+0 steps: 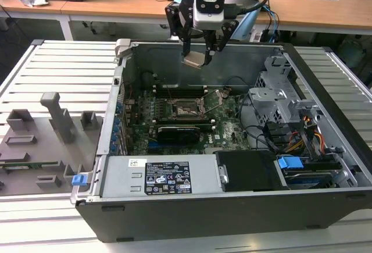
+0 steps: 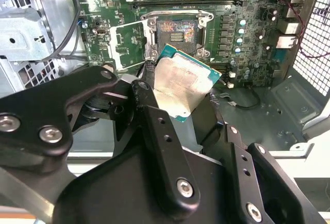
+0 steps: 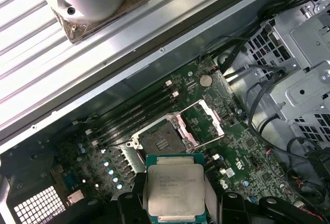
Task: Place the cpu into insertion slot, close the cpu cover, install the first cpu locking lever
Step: 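Place the cpu into insertion slot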
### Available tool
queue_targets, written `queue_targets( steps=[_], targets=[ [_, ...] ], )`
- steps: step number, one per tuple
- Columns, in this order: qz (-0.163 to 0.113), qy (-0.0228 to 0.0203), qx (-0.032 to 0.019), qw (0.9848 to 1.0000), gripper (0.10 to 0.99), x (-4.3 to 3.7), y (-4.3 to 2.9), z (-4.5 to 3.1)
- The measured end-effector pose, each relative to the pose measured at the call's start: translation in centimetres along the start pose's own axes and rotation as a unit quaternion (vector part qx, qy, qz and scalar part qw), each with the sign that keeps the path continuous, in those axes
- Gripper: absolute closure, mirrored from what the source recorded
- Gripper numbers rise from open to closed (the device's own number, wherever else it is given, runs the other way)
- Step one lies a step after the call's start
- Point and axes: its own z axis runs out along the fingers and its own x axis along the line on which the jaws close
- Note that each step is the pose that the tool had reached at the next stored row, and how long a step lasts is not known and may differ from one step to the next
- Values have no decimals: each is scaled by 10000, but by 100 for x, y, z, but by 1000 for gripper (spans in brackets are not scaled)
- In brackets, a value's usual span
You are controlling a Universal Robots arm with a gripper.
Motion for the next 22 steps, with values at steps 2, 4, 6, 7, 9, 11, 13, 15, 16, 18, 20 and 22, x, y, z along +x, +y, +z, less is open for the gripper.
queue_targets(
  steps=[2,4,6,7,9,11,13,15,16,18,20,22],
  targets=[
    [23,-2,0,10000,557,0,0,0],
    [46,-4,-1,10000,557,0,0,0],
    [68,-6,-1,10000,557,0,0,0],
    [81,-7,-2,10000,557,0,0,0],
    [119,-11,-2,9999,557,0,0,0],
    [140,-13,-3,9999,557,0,0,0],
    [182,-16,-4,9998,557,0,0,0],
    [214,-19,-4,9998,557,0,0,0],
    [225,-20,-4,9997,557,0,0,0],
    [250,-22,-5,9997,557,0,0,1],
    [276,-24,-5,9996,557,0,0,0],
    [328,-29,-6,9995,557,0,0,0]
  ],
)
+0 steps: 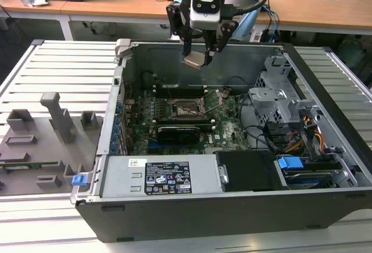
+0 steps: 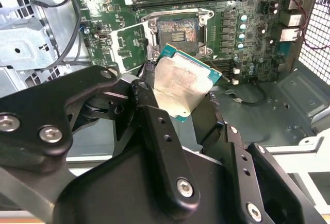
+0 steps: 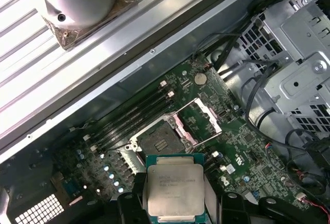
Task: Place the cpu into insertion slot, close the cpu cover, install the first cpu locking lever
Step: 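Place the cpu into insertion slot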
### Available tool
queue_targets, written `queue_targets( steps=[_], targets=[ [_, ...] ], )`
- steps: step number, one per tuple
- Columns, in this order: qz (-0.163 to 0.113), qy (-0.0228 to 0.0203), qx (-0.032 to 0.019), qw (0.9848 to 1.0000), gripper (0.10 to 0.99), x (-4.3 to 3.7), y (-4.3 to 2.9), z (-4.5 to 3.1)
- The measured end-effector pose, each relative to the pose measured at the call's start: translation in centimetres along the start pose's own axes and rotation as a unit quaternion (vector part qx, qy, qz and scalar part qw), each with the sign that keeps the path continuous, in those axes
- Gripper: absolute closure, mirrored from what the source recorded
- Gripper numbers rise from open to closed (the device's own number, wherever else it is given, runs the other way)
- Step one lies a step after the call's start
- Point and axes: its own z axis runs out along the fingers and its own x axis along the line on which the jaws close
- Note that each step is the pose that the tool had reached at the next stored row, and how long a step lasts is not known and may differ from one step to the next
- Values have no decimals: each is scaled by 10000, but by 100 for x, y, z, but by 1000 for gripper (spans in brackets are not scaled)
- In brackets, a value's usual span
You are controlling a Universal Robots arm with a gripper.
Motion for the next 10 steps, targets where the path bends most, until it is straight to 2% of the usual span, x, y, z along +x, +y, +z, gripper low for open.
queue_targets(
  steps=[10],
  targets=[
    [153,-13,-3,9999,557,0,0,0]
  ],
)
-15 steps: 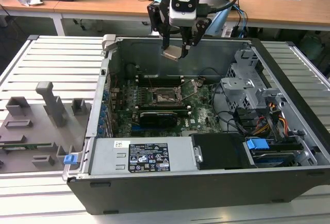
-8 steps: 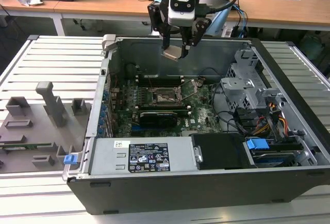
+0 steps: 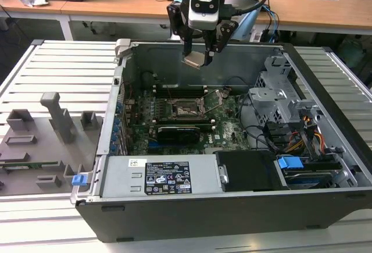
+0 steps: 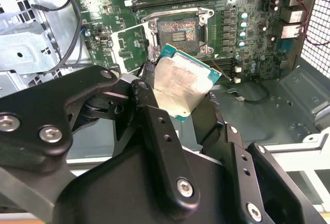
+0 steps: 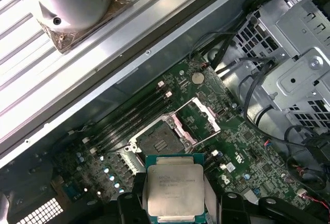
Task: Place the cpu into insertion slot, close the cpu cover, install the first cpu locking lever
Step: 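Place the cpu into insertion slot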
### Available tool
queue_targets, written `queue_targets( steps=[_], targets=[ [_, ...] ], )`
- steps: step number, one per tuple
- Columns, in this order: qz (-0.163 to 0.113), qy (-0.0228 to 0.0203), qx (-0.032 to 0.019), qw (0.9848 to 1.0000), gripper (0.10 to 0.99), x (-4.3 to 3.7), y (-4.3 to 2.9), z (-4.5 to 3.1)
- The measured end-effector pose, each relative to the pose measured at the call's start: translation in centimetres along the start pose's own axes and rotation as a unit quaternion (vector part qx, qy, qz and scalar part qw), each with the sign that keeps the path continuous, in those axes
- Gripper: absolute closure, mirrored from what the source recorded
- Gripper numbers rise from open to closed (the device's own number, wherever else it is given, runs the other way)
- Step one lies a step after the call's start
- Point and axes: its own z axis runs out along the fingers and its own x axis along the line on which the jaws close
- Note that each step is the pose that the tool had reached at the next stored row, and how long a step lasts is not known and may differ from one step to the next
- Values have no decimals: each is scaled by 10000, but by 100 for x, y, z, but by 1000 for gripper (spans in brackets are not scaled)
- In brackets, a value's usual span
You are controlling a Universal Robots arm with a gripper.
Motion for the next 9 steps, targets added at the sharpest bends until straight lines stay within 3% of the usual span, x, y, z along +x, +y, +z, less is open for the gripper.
queue_targets(
  steps=[9],
  targets=[
    [101,-9,-2,9999,557,0,0,0]
  ],
)
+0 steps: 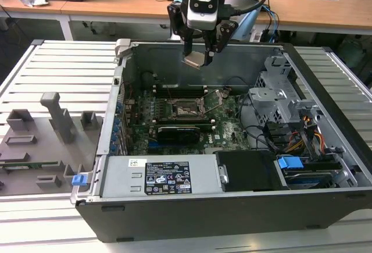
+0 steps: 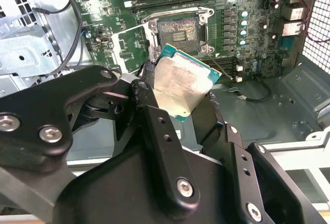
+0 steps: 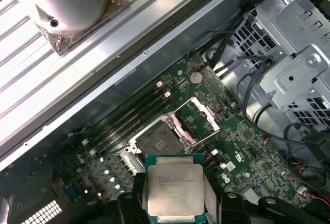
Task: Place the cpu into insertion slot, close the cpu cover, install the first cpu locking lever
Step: 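Place the cpu into insertion slot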
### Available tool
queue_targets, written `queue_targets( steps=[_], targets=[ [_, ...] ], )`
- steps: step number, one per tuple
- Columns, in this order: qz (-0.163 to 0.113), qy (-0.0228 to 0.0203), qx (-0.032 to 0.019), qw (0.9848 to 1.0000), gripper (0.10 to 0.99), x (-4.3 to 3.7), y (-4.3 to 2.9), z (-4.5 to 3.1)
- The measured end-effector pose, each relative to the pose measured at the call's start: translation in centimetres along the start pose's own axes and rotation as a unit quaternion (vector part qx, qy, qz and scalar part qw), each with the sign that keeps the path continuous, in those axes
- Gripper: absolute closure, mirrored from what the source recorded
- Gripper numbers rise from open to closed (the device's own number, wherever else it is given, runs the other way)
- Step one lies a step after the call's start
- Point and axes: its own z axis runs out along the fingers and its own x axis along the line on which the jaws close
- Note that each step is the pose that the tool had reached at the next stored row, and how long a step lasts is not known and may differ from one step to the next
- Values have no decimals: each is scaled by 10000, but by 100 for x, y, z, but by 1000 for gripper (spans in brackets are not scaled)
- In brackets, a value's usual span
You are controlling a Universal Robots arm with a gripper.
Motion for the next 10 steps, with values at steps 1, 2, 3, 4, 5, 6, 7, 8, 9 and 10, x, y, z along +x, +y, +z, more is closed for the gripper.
queue_targets(
  steps=[1,2,3,4,5,6,7,8,9,10],
  targets=[
    [18,-1,0,10000,557,0,0,0],
    [37,-3,-1,10000,557,0,0,0],
    [46,-4,-1,10000,557,0,0,0],
    [57,-5,-1,10000,557,0,0,0],
    [77,-7,-2,10000,557,0,0,0],
    [87,-7,-2,10000,557,0,0,0],
    [97,-8,-2,10000,557,0,0,0],
    [112,-10,-2,9999,557,0,0,0],
    [131,-11,-3,9999,557,0,0,0],
    [142,-12,-3,9999,557,0,0,0]
  ],
)
